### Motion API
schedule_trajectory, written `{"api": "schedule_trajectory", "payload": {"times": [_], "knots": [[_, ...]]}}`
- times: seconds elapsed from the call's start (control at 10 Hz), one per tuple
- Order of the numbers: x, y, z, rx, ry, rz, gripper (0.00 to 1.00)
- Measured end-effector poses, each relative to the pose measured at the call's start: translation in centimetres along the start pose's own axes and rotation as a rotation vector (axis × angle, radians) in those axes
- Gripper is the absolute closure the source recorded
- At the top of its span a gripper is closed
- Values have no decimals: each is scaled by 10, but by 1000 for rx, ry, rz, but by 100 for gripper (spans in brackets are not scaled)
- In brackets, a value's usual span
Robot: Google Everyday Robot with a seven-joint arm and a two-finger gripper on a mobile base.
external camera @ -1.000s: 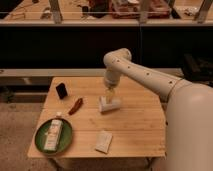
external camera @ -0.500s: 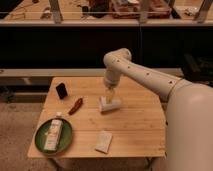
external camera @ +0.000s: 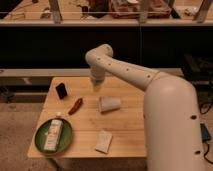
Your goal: Knock the eraser over
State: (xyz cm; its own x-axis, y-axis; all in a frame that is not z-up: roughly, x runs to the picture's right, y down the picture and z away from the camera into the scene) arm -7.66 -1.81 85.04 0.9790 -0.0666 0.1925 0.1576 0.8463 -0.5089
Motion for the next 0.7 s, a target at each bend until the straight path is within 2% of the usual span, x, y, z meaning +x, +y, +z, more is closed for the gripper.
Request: {"api": "schedule_trajectory", "payload": {"times": [0.1, 0.2, 0.4, 0.6, 0.7], "knots": [[-17, -12, 3, 12, 10, -3, 80], [-27, -19, 8, 15, 28, -14, 80], [-53, -34, 11, 43, 47, -41, 80], [-106, -47, 18, 36, 40, -72, 80], [-120, -51, 22, 33, 37, -84, 80]]}}
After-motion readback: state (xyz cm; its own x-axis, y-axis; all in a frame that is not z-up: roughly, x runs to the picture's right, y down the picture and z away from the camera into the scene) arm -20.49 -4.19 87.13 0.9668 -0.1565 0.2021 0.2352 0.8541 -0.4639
